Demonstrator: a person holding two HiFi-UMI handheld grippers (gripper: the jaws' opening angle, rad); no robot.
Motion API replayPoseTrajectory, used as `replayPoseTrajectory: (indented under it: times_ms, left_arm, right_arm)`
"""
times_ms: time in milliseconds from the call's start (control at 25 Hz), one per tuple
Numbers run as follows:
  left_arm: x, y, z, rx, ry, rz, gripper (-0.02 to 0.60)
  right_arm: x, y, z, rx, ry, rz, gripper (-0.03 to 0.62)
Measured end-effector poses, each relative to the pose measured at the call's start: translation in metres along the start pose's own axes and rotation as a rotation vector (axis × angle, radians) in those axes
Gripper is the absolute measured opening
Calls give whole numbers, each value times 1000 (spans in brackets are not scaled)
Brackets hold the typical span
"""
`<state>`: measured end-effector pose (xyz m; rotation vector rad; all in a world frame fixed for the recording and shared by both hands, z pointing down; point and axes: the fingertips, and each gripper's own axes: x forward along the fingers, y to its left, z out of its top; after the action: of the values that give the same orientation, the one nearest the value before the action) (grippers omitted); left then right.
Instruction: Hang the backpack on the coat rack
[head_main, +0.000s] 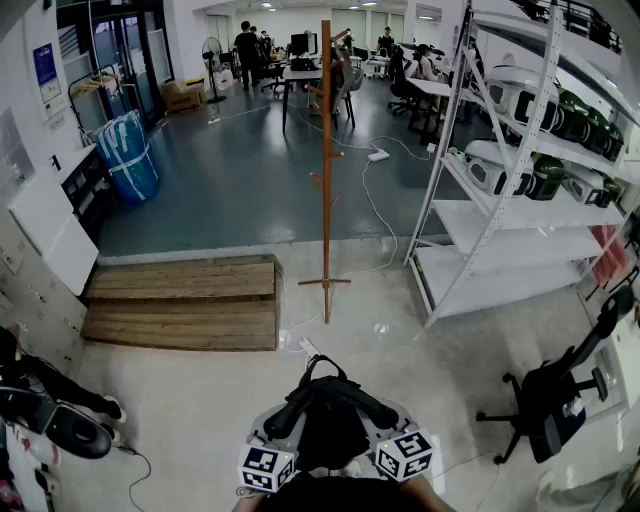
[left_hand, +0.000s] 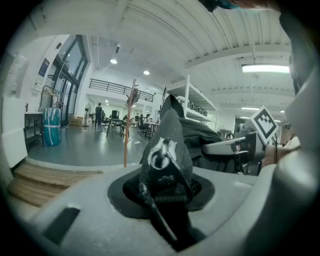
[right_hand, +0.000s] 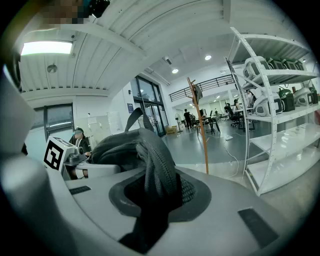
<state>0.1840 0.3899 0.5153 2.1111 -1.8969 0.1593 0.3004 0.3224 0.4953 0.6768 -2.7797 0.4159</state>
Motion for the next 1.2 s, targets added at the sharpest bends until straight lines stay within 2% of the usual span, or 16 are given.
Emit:
replayPoseTrajectory:
  times_ms: [560,1200]
  left_arm:
    - [-16,16,-5,-15,11,-17,123]
    - [-46,87,-11,-6,24,-79,123]
  right_arm:
    - [9,22,-5,19,3,-18,67]
    - [58,79,-9,35,-10,-58,67]
